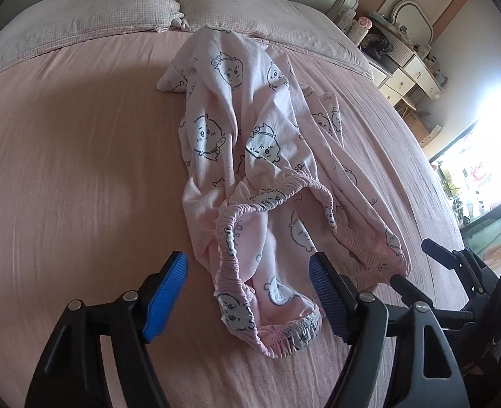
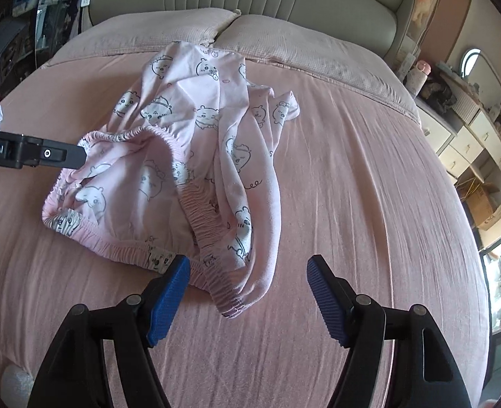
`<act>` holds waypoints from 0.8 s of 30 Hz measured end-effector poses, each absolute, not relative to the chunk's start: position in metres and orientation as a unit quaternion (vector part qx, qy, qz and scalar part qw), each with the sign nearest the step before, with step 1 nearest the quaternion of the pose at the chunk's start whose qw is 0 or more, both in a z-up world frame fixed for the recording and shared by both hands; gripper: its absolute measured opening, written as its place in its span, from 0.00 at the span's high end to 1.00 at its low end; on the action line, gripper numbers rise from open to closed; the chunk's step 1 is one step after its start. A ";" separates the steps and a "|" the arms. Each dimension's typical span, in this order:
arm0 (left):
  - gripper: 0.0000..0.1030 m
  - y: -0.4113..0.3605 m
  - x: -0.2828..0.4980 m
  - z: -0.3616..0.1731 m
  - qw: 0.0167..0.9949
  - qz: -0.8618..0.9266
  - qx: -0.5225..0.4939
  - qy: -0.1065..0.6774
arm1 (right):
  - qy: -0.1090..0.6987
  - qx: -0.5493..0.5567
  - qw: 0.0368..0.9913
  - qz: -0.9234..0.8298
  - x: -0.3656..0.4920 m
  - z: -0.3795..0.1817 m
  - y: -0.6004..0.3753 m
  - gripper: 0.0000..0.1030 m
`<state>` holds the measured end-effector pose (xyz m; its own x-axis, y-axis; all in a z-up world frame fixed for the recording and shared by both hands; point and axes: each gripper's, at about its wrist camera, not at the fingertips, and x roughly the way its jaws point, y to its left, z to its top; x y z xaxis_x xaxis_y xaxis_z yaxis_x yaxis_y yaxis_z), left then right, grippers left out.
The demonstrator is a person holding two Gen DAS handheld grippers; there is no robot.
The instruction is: Fold clothes
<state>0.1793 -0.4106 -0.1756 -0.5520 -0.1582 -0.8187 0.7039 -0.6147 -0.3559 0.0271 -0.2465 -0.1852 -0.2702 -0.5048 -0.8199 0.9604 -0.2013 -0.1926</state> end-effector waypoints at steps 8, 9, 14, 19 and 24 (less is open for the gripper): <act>0.29 -0.421 0.166 -0.184 0.312 -0.798 0.416 0.304 | 0.387 0.306 0.499 -0.712 0.027 -0.195 -0.251 0.31; 0.29 -0.422 0.165 -0.187 0.312 -0.796 0.421 0.304 | 0.391 0.304 0.494 -0.715 0.026 -0.196 -0.252 0.31; 0.29 -0.420 0.162 -0.202 0.324 -0.781 0.439 0.304 | 0.392 0.294 0.476 -0.731 0.019 -0.194 -0.251 0.31; 0.30 -0.416 0.168 -0.192 0.378 -0.781 0.432 0.246 | 0.390 0.291 0.452 -0.748 0.009 -0.193 -0.250 0.31; 0.33 -0.419 0.170 -0.186 0.408 -0.779 0.445 0.168 | 0.369 0.300 0.416 -0.775 -0.012 -0.189 -0.249 0.31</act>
<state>0.1697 -0.4192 -0.1864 -0.2714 -0.4856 -0.8310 0.7851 -0.6111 0.1008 -0.0120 -0.2486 -0.1889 -0.4746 -0.4233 -0.7717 0.8660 -0.3817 -0.3231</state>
